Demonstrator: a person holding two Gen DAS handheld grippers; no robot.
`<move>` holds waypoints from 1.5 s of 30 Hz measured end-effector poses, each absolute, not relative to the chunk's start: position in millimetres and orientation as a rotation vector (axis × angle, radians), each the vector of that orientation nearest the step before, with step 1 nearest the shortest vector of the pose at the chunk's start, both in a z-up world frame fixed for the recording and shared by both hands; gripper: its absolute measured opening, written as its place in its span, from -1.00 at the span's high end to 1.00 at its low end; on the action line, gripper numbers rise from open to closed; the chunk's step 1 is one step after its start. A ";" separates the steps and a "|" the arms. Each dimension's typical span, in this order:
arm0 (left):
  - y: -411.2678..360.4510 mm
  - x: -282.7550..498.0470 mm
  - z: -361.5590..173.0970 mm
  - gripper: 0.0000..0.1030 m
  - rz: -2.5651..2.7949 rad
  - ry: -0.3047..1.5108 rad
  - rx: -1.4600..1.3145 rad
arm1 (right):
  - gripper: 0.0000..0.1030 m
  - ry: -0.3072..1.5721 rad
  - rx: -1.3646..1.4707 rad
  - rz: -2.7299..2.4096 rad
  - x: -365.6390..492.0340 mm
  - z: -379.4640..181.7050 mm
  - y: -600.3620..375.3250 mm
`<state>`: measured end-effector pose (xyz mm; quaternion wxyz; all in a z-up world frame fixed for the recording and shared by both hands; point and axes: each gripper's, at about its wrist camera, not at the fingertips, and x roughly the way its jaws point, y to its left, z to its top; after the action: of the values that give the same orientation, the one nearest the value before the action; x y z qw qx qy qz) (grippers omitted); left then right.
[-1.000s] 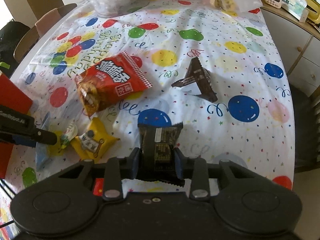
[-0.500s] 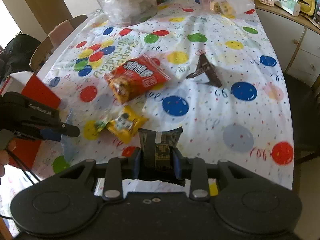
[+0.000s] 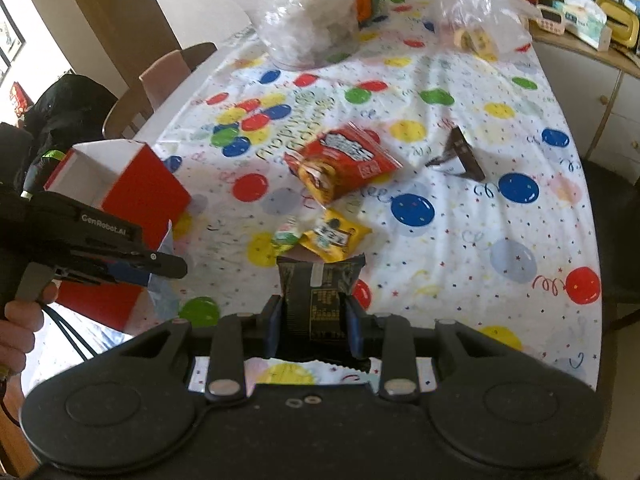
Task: Organize snacks
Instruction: 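Carry the blue and black packets into the white box and open both tools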
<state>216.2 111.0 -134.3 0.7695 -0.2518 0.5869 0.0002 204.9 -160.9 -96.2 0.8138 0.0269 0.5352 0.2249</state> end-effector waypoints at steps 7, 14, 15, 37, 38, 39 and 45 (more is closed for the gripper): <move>137.0 200.2 -92.8 0.38 -0.051 1.220 -0.512 | 0.41 1.088 0.029 0.485 189.3 -63.5 -135.6; 178.5 190.9 -57.7 0.38 -0.065 1.170 -0.470 | 0.41 1.033 0.010 0.499 175.1 -34.5 -93.2; 185.3 189.9 -53.8 0.38 -0.065 1.163 -0.465 | 0.41 1.026 0.008 0.501 172.9 -31.0 -86.2; 320.3 193.2 -36.8 0.38 0.085 1.091 -0.174 | 0.41 0.937 -0.035 0.555 162.3 -18.3 91.8; 322.0 196.5 -40.0 0.38 0.088 1.095 -0.152 | 0.41 0.944 -0.037 0.554 164.0 -22.3 98.4; 322.1 200.0 -43.1 0.38 0.090 1.101 -0.128 | 0.41 0.952 -0.044 0.552 166.7 -27.0 105.8; 325.7 219.7 -65.9 0.38 0.127 1.148 -0.025 | 0.41 1.010 -0.038 0.528 181.3 -54.8 139.9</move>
<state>219.7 325.7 -65.9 0.8377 -0.0117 0.5426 0.0601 181.3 139.9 -54.8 0.8417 -0.0181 0.4781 0.2501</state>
